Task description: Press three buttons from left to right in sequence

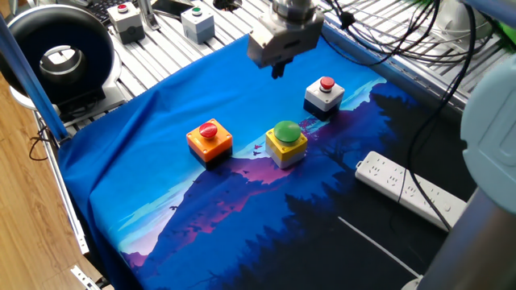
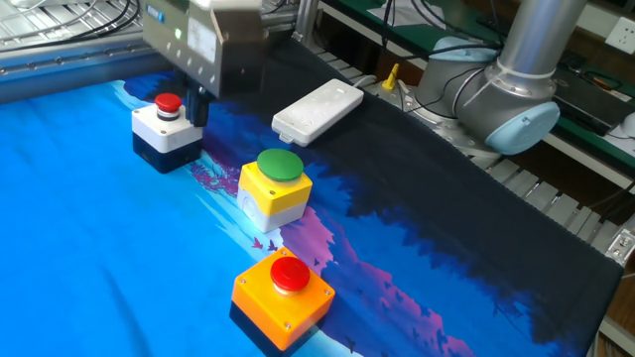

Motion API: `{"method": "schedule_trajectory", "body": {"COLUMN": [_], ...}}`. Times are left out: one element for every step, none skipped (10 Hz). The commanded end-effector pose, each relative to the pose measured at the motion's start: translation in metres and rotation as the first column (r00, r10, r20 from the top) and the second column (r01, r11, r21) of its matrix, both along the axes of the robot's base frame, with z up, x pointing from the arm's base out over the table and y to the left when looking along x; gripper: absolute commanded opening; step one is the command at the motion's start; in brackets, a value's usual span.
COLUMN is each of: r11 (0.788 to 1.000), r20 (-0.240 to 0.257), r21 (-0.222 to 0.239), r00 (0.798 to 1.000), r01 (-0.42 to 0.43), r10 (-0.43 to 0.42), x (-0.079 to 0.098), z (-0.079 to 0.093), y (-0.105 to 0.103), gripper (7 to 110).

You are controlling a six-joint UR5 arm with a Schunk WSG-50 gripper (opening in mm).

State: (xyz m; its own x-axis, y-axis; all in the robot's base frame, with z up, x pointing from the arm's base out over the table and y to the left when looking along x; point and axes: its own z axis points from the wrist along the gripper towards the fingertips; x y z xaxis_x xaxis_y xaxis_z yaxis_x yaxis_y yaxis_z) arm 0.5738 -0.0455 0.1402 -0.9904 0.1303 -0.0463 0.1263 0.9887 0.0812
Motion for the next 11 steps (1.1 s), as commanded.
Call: {"method": "schedule_trajectory", "body": {"r11": [0.999, 0.999, 0.998, 0.997, 0.997, 0.997, 0.997, 0.996, 0.995, 0.993, 0.991], "r20": [0.011, 0.014, 0.012, 0.005, 0.004, 0.003, 0.009, 0.011, 0.014, 0.017, 0.017], "r21": [0.02, 0.028, 0.046, 0.05, 0.045, 0.044, 0.038, 0.042, 0.042, 0.044, 0.038], "r00": [1.0, 0.999, 0.999, 0.999, 0.998, 0.998, 0.997, 0.996, 0.995, 0.994, 0.991], "r01": [0.028, 0.029, 0.042, 0.05, 0.058, 0.067, 0.071, 0.083, 0.094, 0.111, 0.132], "r10": [-0.028, -0.03, -0.042, -0.051, -0.058, -0.067, -0.071, -0.083, -0.094, -0.112, -0.133], "x": [0.006, 0.007, 0.009, 0.009, 0.01, 0.011, 0.014, 0.015, 0.016, 0.017, 0.017], "z": [0.017, 0.017, 0.017, 0.019, 0.02, 0.019, 0.018, 0.018, 0.018, 0.018, 0.018], "y": [0.015, 0.017, 0.023, 0.029, 0.033, 0.038, 0.043, 0.047, 0.047, 0.047, 0.045], "gripper": [7, 7, 7, 7, 7, 7, 7, 7, 7, 7, 7]}}
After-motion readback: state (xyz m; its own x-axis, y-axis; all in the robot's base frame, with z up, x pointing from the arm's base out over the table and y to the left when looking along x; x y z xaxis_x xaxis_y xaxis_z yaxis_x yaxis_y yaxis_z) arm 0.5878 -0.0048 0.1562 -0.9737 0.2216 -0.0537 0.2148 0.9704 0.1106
